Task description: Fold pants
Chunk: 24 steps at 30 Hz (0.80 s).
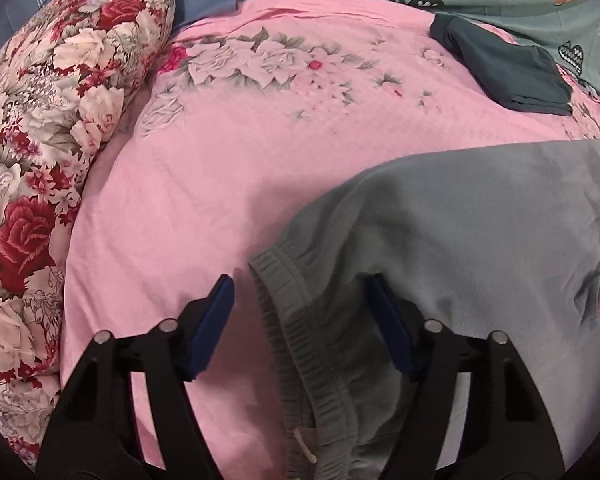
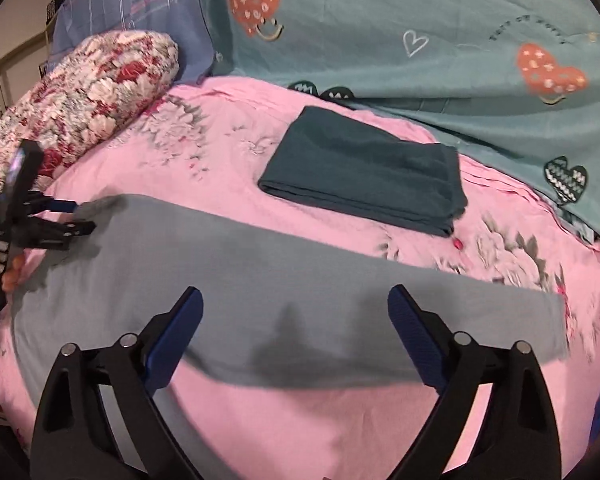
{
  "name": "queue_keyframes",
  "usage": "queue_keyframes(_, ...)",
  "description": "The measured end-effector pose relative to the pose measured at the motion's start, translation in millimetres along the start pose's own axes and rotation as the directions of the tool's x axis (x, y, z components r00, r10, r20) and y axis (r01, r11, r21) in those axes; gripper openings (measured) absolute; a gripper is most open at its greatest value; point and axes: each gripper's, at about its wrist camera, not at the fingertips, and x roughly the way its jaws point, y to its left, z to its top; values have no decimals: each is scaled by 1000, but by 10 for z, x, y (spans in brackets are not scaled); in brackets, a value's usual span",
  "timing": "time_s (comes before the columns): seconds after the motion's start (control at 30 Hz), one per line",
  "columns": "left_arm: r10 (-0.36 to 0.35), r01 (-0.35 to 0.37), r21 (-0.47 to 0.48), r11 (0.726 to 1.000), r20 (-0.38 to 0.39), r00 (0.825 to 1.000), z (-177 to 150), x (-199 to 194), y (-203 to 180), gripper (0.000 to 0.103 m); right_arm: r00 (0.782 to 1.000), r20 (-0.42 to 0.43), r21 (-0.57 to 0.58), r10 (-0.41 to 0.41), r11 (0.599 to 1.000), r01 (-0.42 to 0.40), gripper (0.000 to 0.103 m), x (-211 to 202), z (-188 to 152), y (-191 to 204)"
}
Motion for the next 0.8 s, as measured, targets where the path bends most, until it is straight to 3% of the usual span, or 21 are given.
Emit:
queue_keyframes(0.03, -19, 19, 0, 1000, 5, 1000, -15, -8, -5, 58, 1000, -17, -16, 5, 1000, -6, 84, 134, 73, -43)
queue_keyframes(0.2, -69, 69, -1, 998, 0, 998, -36, -44, -30, 33, 994, -91, -85, 63, 994, -70, 81, 599, 249, -155)
queue_keyframes(0.37, -66, 66, 4, 998, -4, 998, -30, -50, -47, 30, 989, -140, -229, 44, 970, -75, 81, 926, 286, -36)
queue_keyframes(0.43, -71, 71, -5, 997, -3, 997, -31, -50, -30, 30, 986, -167, -245, 26, 967, -67, 72, 1073, 295, -35)
queue_keyframes(0.47, -72, 72, -8, 997, -3, 997, -34, -50, -27, 30, 980, -197, -241, 26, 968, -74, 58, 1166, 296, -50)
queue_keyframes(0.5, -71, 71, -8, 997, -4, 997, -36, -49, -24, 30, 974, -224, -236, 38, 967, -92, 52, 1231, 293, -61)
queue_keyframes(0.63, -68, 68, -15, 998, -8, 998, -22, -45, -19, 30, 960, -249, -178, 127, 968, -174, 39, 1265, 334, -160)
queue_keyframes(0.7, -67, 66, -20, 998, -10, 998, -11, -40, -13, 30, 957, -251, -139, 144, 973, -183, 5, 1258, 357, -239)
queue_keyframes(0.8, -56, 56, -29, 998, -12, 998, 1, -45, -14, 29, 944, -269, -107, 189, 969, -224, 2, 1240, 351, -287)
